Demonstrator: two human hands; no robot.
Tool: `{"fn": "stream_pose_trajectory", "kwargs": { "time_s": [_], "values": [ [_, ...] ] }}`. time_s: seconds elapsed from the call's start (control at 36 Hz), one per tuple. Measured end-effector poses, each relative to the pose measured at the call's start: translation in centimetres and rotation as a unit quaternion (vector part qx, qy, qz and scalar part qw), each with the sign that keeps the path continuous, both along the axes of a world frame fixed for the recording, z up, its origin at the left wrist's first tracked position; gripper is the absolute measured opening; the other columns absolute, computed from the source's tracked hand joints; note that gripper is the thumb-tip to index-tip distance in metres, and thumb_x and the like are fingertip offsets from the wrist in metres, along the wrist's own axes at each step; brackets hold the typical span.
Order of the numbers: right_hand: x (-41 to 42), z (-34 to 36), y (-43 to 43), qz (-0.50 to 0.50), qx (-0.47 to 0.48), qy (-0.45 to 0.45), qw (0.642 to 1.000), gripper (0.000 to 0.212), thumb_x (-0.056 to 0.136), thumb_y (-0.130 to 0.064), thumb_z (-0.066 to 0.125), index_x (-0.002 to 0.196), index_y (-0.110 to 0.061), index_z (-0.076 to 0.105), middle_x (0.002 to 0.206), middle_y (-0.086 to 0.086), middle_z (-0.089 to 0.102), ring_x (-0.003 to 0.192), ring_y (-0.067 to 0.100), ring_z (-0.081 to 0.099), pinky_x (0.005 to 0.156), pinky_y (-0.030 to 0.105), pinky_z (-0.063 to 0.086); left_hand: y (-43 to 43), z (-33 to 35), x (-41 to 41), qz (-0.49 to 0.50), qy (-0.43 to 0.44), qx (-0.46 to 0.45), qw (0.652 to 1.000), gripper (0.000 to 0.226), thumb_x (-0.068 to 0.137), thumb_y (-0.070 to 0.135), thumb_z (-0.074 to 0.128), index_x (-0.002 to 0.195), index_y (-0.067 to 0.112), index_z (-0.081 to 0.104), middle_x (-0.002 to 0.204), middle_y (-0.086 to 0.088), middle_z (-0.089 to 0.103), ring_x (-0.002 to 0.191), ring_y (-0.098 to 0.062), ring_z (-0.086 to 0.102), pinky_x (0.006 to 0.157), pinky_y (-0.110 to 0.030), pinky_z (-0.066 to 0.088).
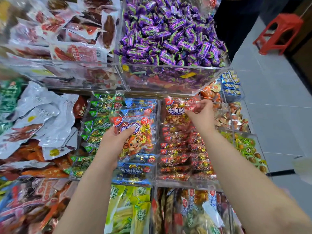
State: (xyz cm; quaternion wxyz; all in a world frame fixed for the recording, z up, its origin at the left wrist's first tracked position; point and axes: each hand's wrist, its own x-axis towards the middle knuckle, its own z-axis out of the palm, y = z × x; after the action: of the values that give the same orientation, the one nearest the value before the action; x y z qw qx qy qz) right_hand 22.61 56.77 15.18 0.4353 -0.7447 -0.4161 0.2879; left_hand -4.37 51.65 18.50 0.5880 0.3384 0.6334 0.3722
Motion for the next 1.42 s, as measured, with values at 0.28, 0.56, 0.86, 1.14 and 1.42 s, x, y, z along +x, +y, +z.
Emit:
{"fn": "stream_pose_trajectory", "kwargs": {
  "time_s": [0.28, 0.56, 0.86, 1.14, 1.42],
  "values": [
    [-0.6, -3.6, -3.1, -0.018, -0.040, 0.032, 0.999, 0.054, 0.083, -0.037, 0.069, 0.127, -0.017, 0.044, 0.117, -0.003, 0.057, 0.103, 0.013, 0.054, 0.089, 0.027, 0.044, 0.2, -0.1, 0.0, -0.011, 0.001, -0.006, 1.000, 0.021, 0.085, 0.029, 0.070, 0.103, 0.018, 0.066, 0.091, -0.003, 0.076, 0.089, -0.028, 0.072, 0.089, -0.051, 0.053],
    [0.9, -2.5, -2.4, 0.026, -0.002, 0.021, 0.999, 0.026, 0.094, -0.026, 0.054, 0.119, -0.023, 0.060, 0.112, -0.010, 0.063, 0.099, 0.005, 0.057, 0.089, 0.025, 0.048, 0.3, 0.2, 0.1, -0.019, 0.010, -0.017, 1.000, 0.017, 0.087, 0.030, 0.068, 0.101, 0.020, 0.066, 0.092, -0.003, 0.076, 0.090, -0.028, 0.072, 0.093, -0.055, 0.050],
    [0.3, -3.6, -2.1, -0.016, -0.071, 0.026, 0.997, 0.037, 0.091, -0.034, 0.059, 0.124, -0.017, 0.054, 0.108, -0.004, 0.061, 0.099, 0.014, 0.058, 0.088, 0.030, 0.047, 0.5, 0.3, 0.2, -0.023, 0.015, -0.023, 0.999, 0.017, 0.087, 0.031, 0.068, 0.100, 0.019, 0.066, 0.091, -0.003, 0.076, 0.090, -0.029, 0.071, 0.093, -0.056, 0.050],
    [0.5, -3.7, -5.6, -0.051, -0.040, 0.083, 0.994, 0.026, 0.089, -0.036, 0.059, 0.112, -0.026, 0.053, 0.095, -0.014, 0.059, 0.085, 0.001, 0.056, 0.075, 0.024, 0.043, 0.5, 0.8, 0.7, -0.016, 0.003, -0.021, 1.000, 0.023, 0.088, 0.030, 0.065, 0.107, 0.018, 0.063, 0.100, -0.005, 0.075, 0.096, -0.029, 0.070, 0.095, -0.054, 0.050],
    [-1.4, -1.4, -8.0, 0.013, -0.032, 0.148, 0.988, 0.012, 0.089, -0.033, 0.060, 0.097, -0.025, 0.059, 0.095, -0.009, 0.063, 0.090, 0.007, 0.060, 0.071, 0.017, 0.046, 0.4, 1.7, 2.6, -0.051, -0.023, 0.015, 0.998, 0.015, 0.091, 0.022, 0.063, 0.104, 0.013, 0.065, 0.102, -0.009, 0.073, 0.099, -0.030, 0.068, 0.088, -0.048, 0.055]
  ]
}}
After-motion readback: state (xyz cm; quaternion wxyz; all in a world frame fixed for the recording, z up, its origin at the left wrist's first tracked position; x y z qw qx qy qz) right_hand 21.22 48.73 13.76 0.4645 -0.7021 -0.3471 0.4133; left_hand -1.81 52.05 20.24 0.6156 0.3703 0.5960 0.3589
